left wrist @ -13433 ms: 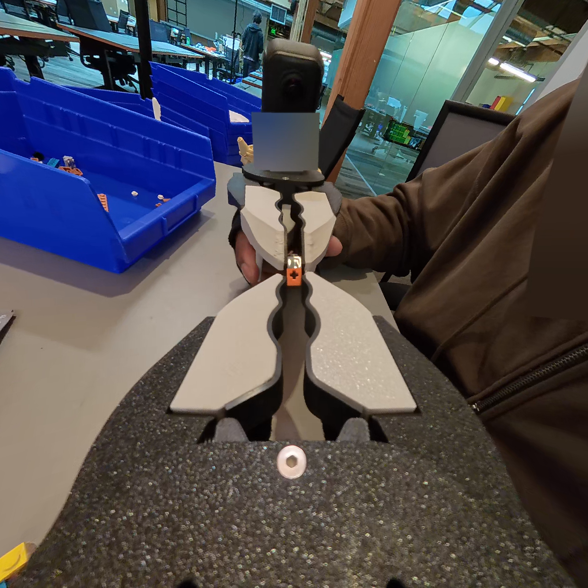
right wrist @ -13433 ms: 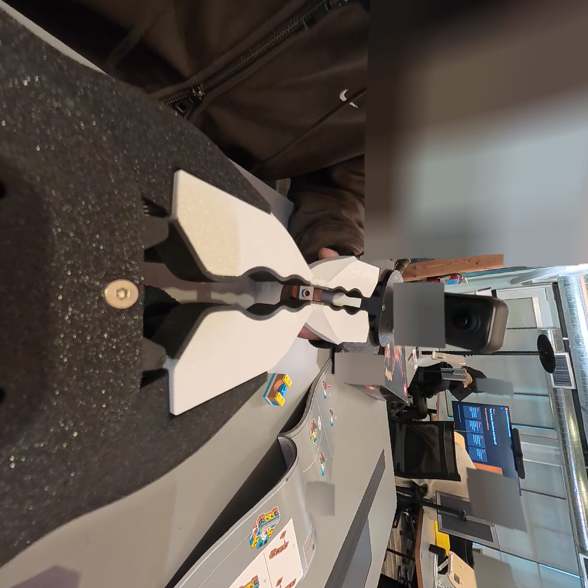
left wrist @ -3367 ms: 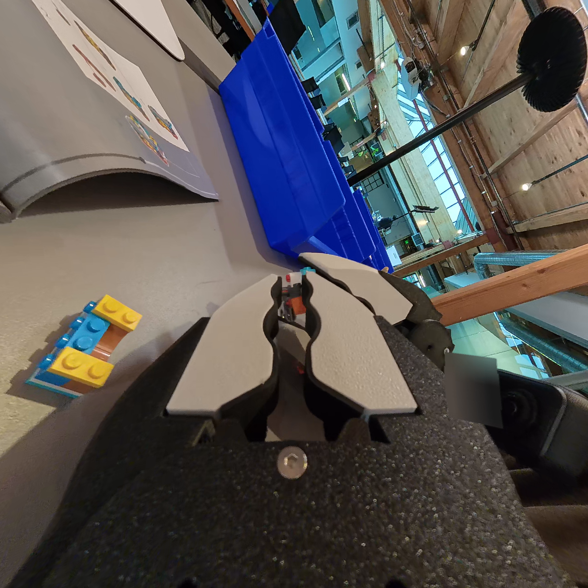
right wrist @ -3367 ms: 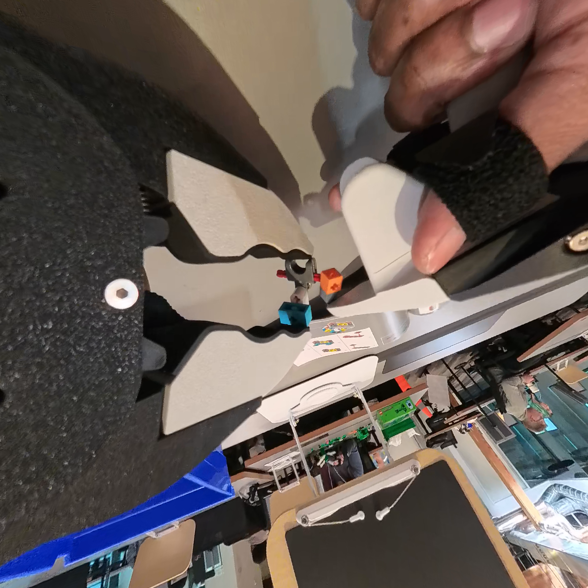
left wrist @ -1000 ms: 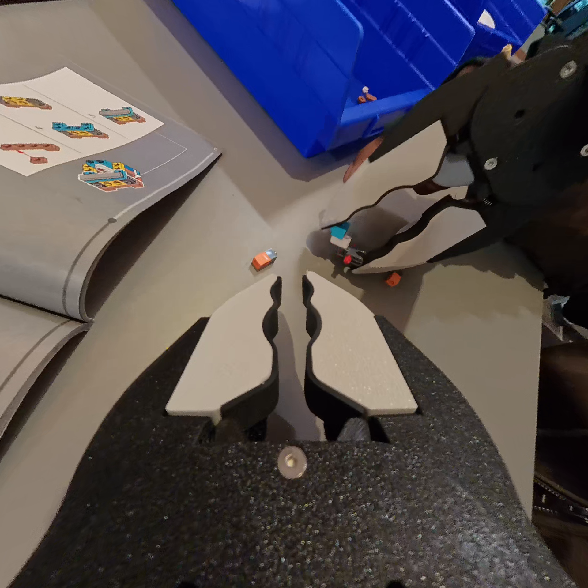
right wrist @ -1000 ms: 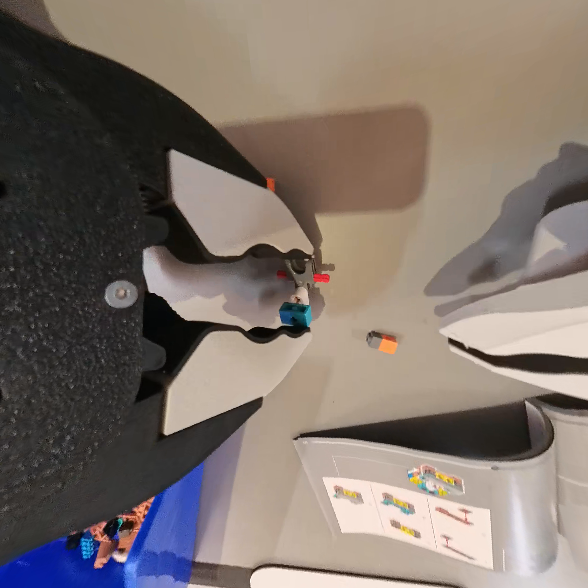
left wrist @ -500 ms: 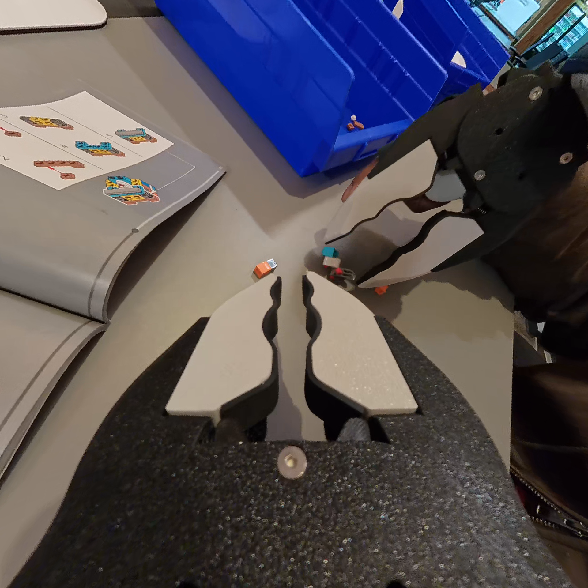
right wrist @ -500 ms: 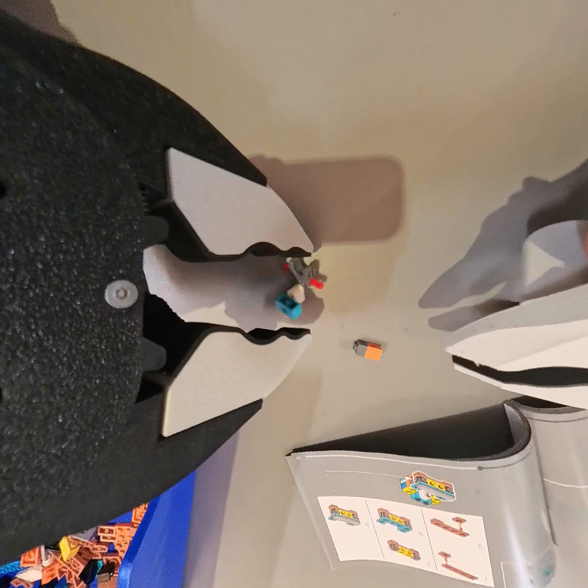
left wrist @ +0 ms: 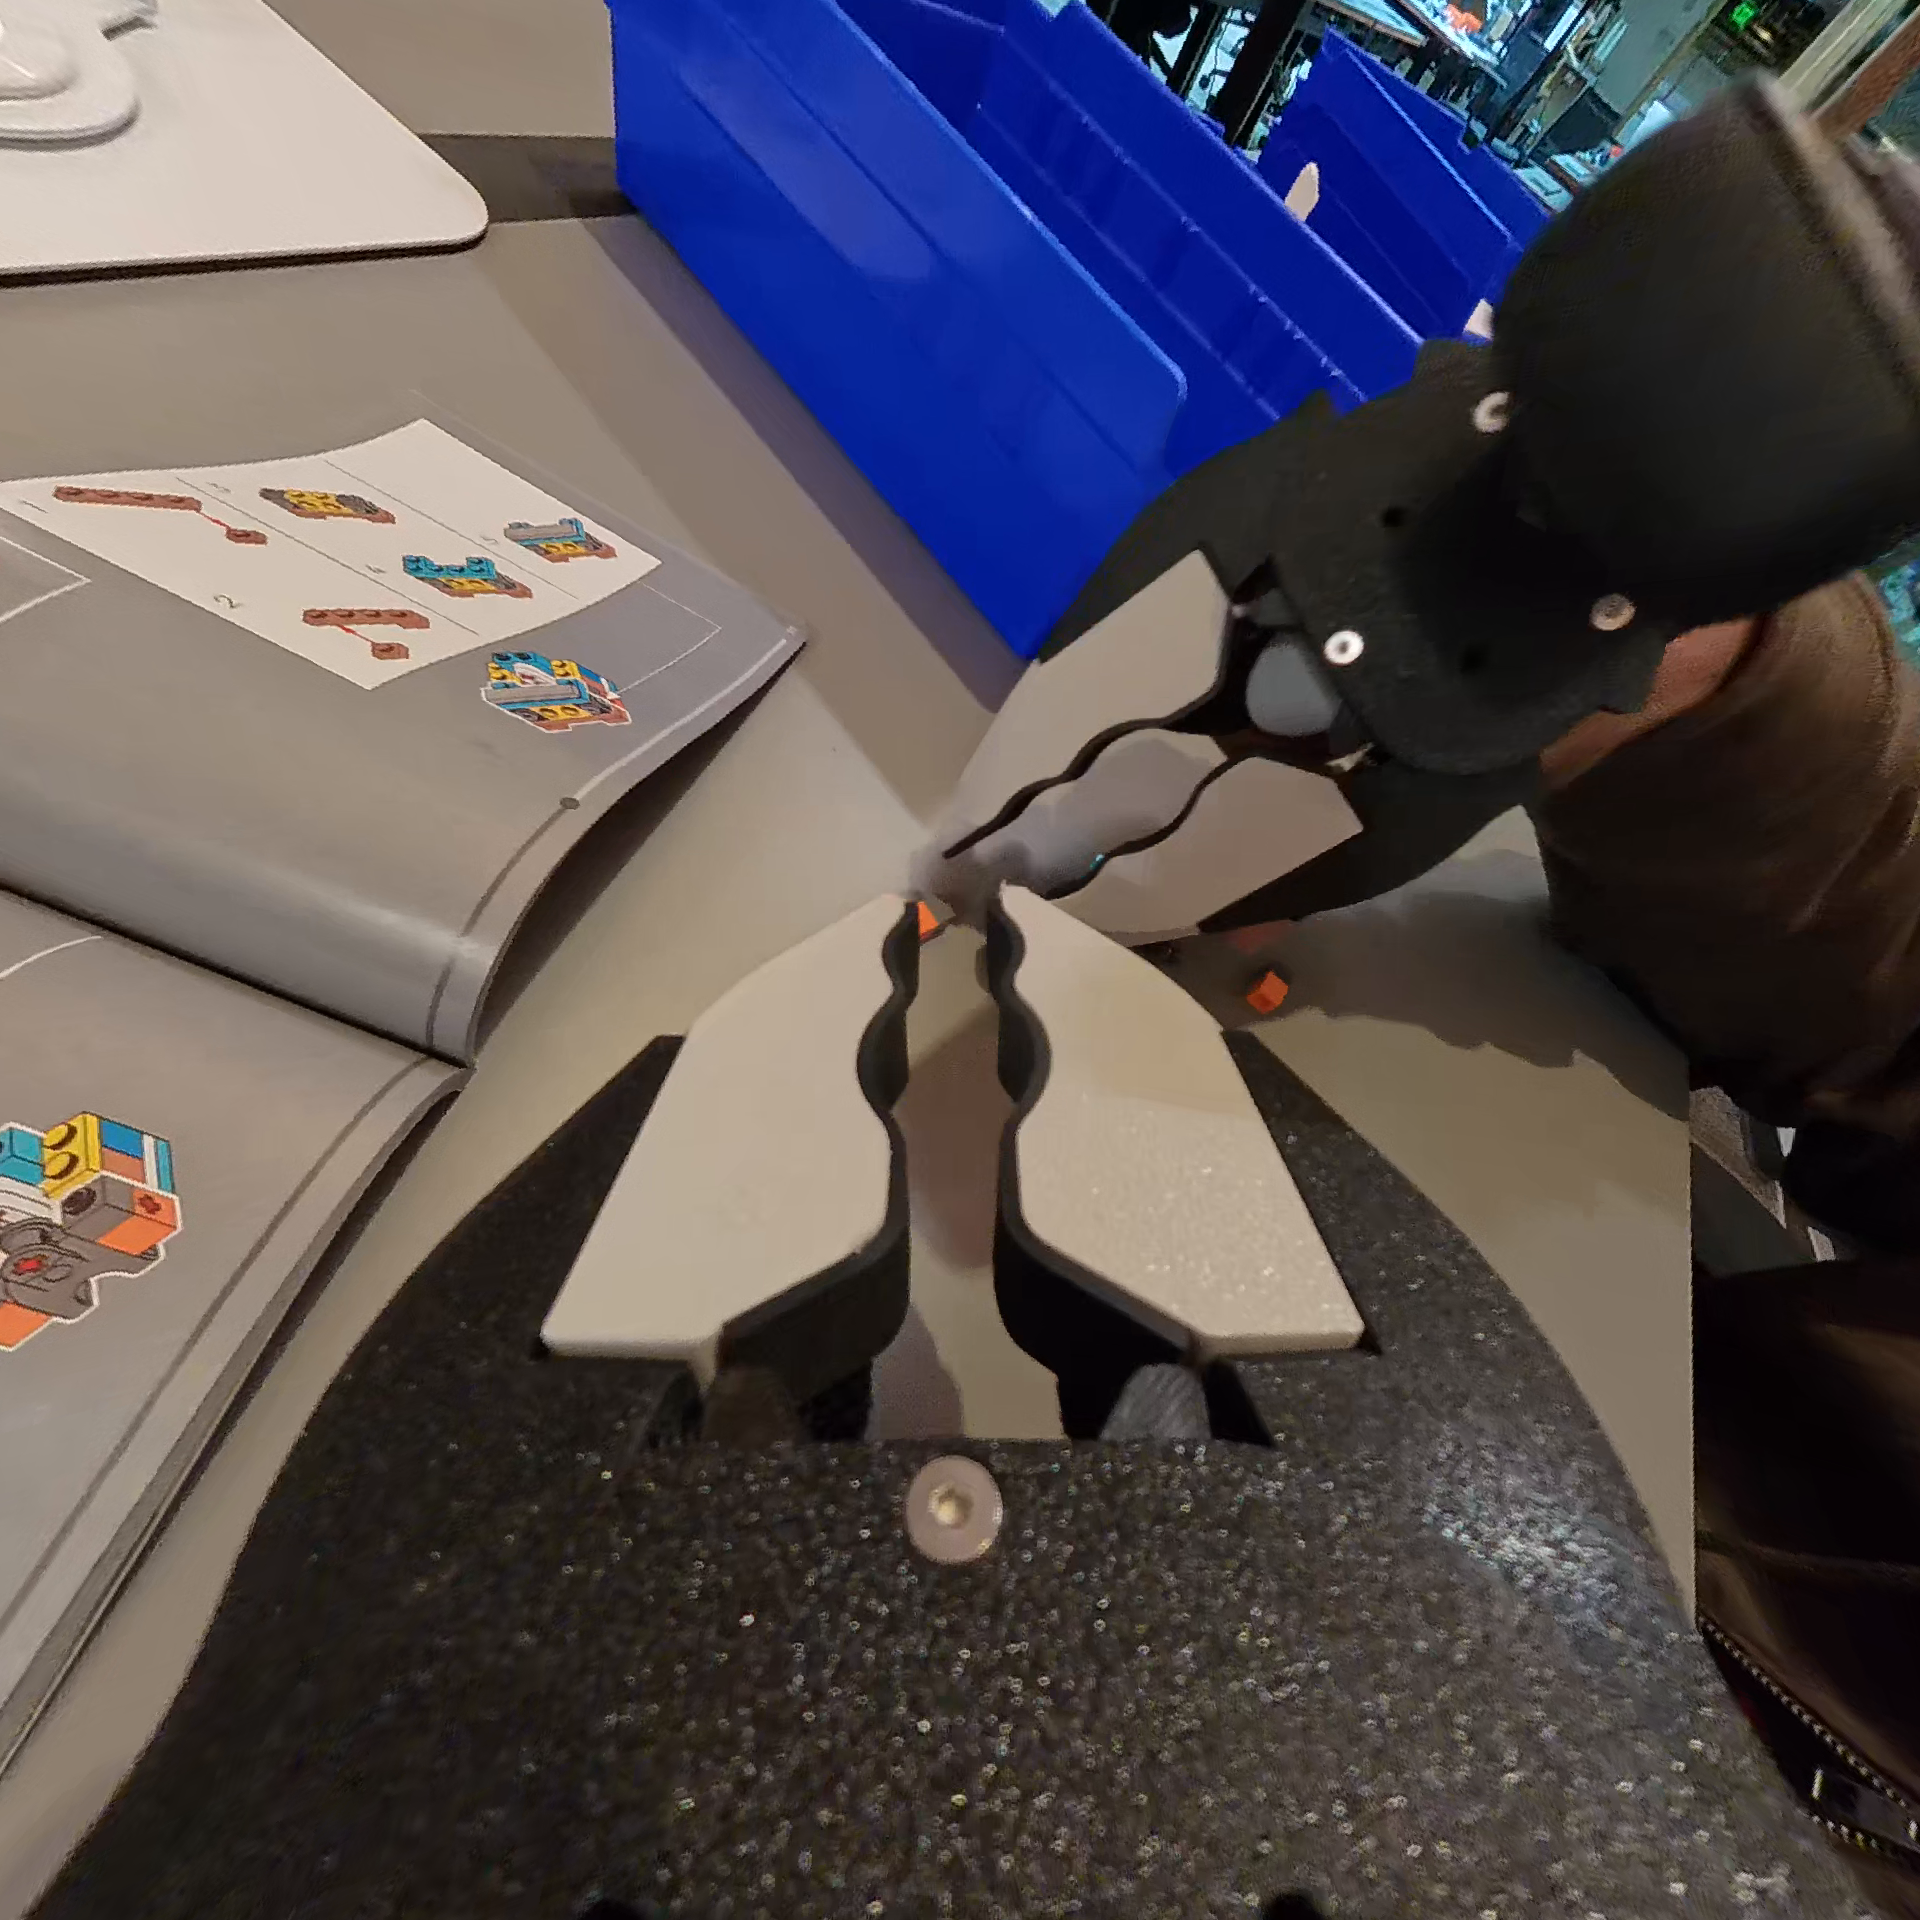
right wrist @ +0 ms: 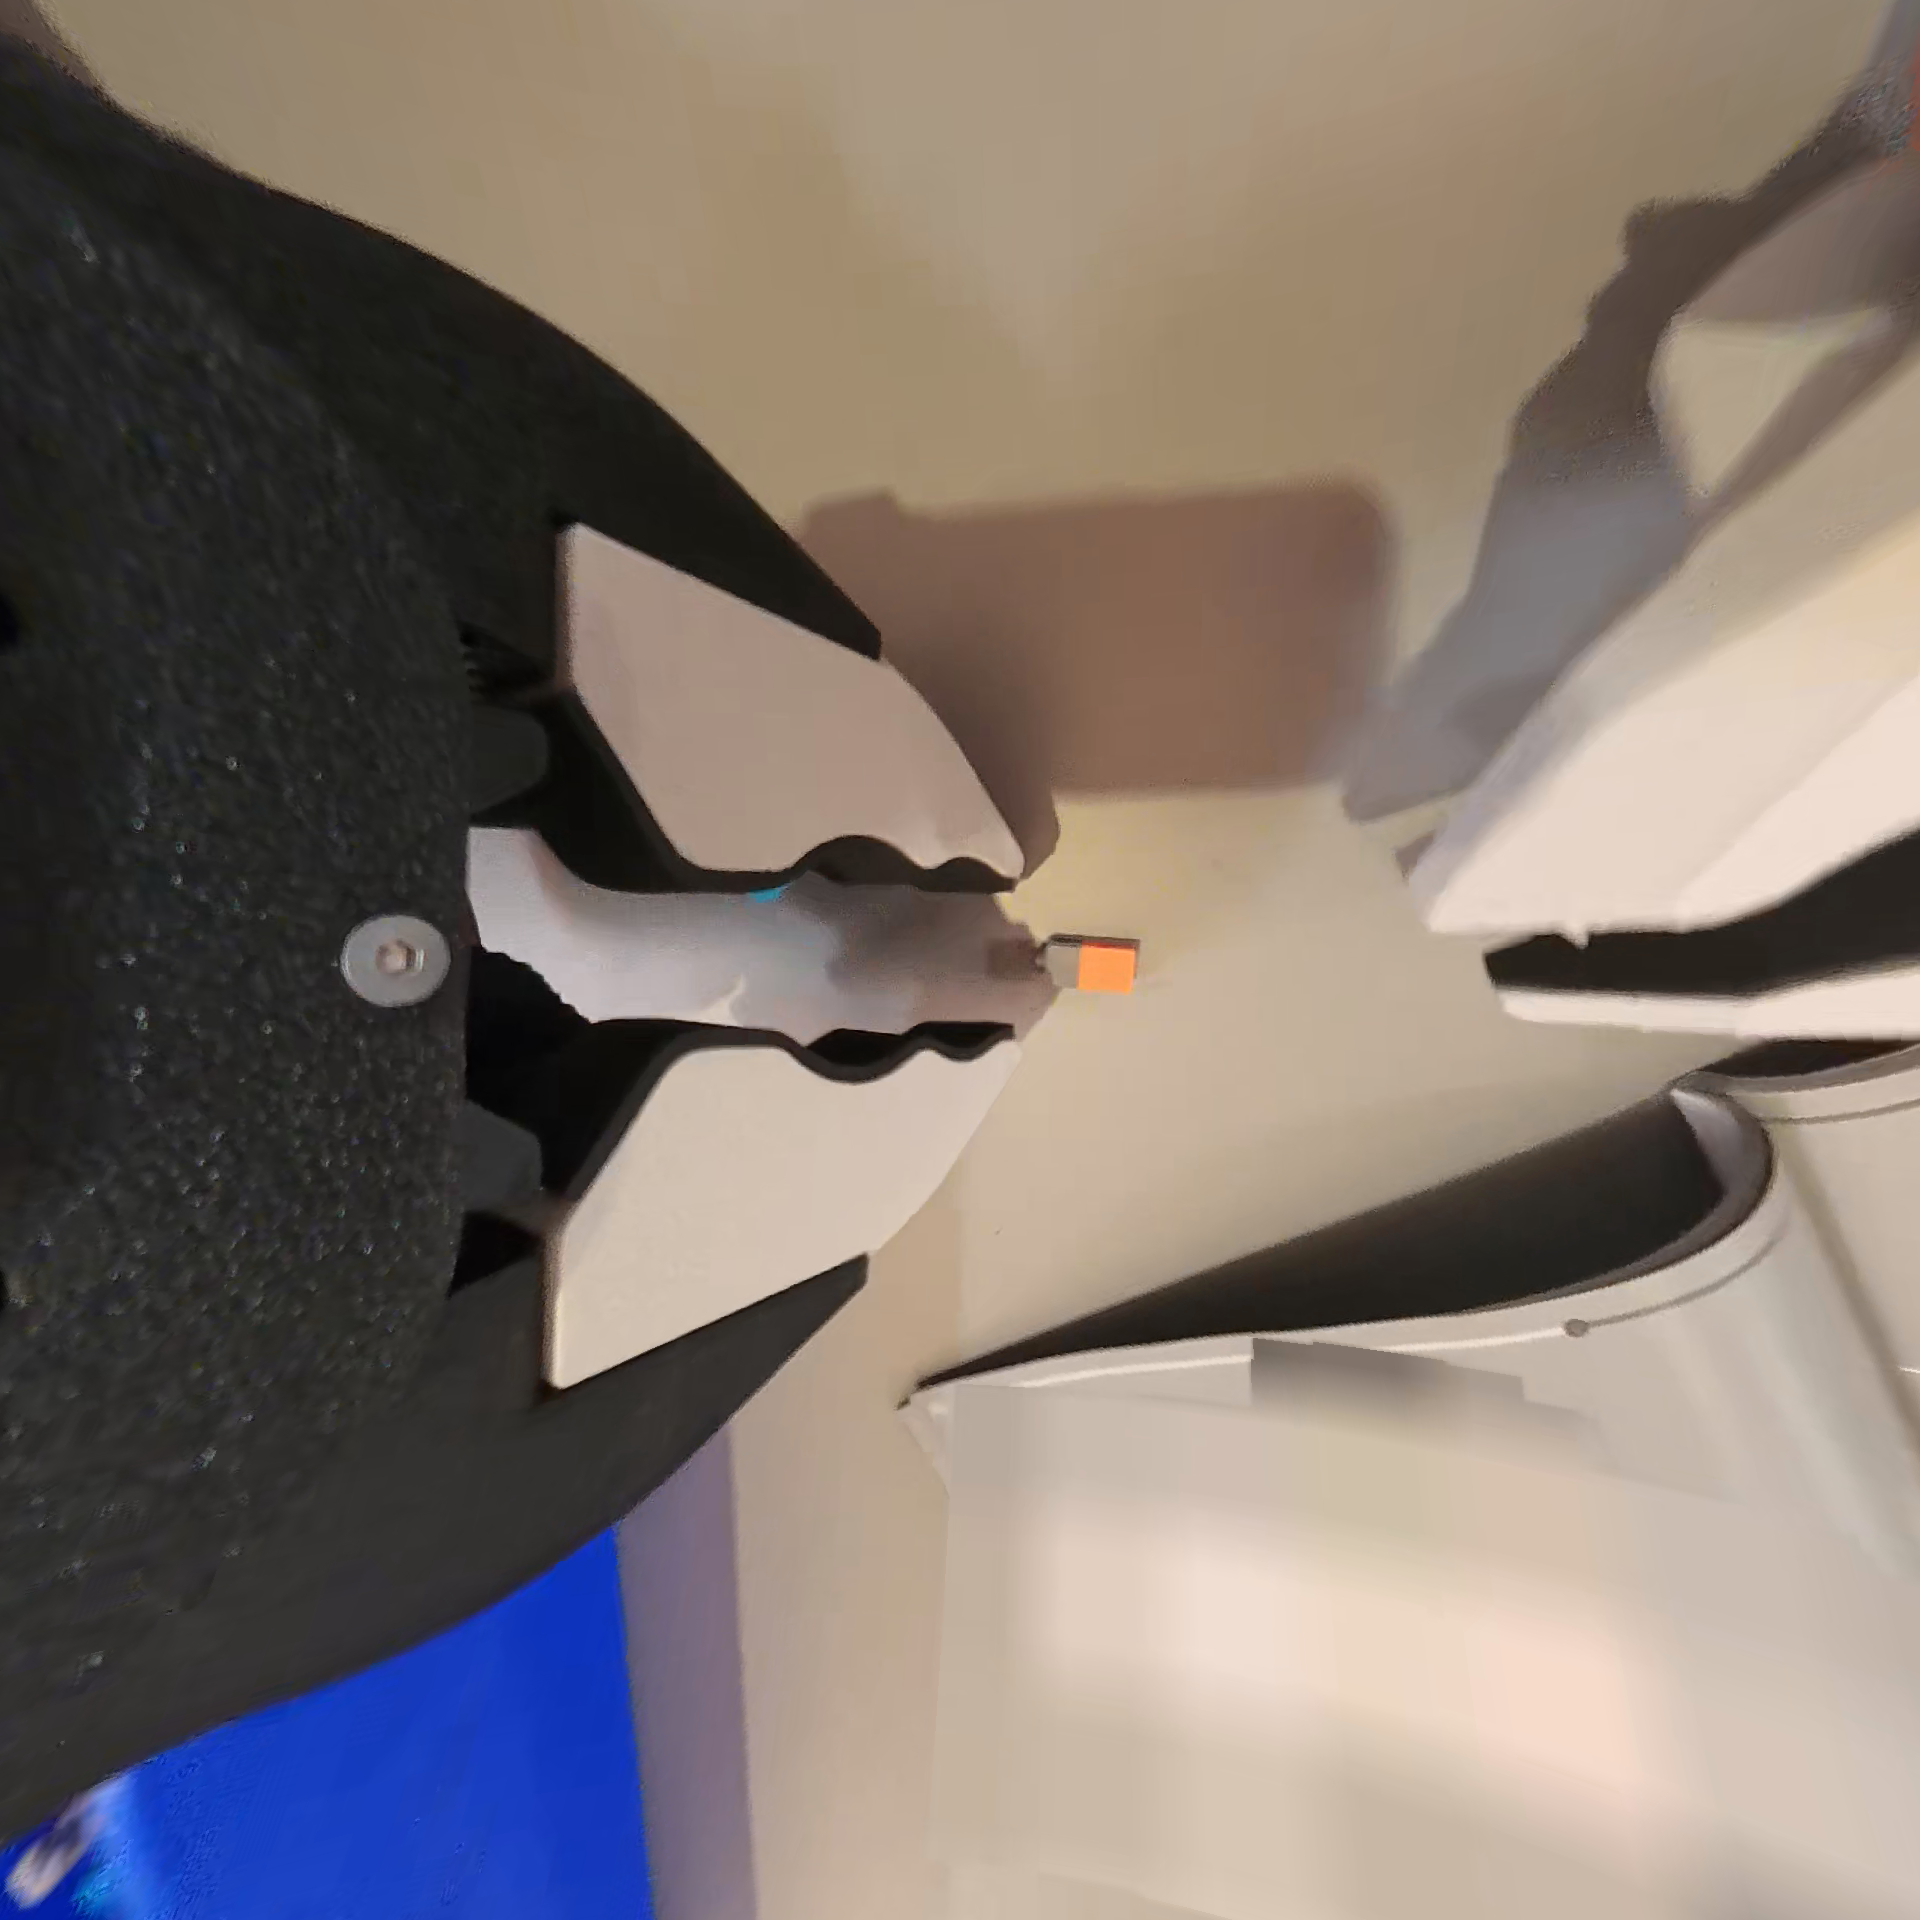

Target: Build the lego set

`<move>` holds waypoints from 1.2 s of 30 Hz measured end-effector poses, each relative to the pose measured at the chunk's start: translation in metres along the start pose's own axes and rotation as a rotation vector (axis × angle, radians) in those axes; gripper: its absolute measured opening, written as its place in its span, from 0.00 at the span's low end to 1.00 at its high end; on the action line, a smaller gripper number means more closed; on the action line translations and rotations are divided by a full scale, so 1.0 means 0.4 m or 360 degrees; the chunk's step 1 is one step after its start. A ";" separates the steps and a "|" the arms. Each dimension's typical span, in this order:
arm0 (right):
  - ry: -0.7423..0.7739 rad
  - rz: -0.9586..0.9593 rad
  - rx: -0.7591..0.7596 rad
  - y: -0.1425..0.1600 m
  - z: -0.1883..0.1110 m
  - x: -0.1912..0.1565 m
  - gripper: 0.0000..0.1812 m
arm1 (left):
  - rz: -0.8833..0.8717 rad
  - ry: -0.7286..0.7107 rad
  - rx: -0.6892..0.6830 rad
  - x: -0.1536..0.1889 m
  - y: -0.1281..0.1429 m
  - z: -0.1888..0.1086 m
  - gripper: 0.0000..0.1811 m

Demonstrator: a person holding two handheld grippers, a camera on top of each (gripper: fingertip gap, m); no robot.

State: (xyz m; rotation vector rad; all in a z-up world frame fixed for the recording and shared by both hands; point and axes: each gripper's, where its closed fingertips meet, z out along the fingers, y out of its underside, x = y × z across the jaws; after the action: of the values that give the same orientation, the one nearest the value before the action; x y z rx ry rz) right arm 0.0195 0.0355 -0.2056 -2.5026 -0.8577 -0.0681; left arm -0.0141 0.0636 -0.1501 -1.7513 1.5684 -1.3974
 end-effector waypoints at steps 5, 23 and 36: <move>-0.0035 0.0089 0.0009 -0.002 0.022 0.011 0.12 | 0.0045 0.0004 -0.0038 0.001 0.011 0.006 0.07; -0.0520 0.0333 0.0299 -0.042 -0.031 -0.049 0.04 | 0.1084 0.0011 -0.0175 0.043 0.046 -0.006 0.14; -0.0947 0.0378 0.0428 -0.065 -0.098 -0.146 0.04 | 0.2075 0.0035 -0.0002 0.130 0.085 0.009 0.10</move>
State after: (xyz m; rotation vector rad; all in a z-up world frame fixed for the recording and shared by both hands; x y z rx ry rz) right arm -0.0383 0.0020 -0.1714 -2.3634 -0.7132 0.8489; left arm -0.0349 0.0057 -0.1586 -0.3762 2.0428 -0.6930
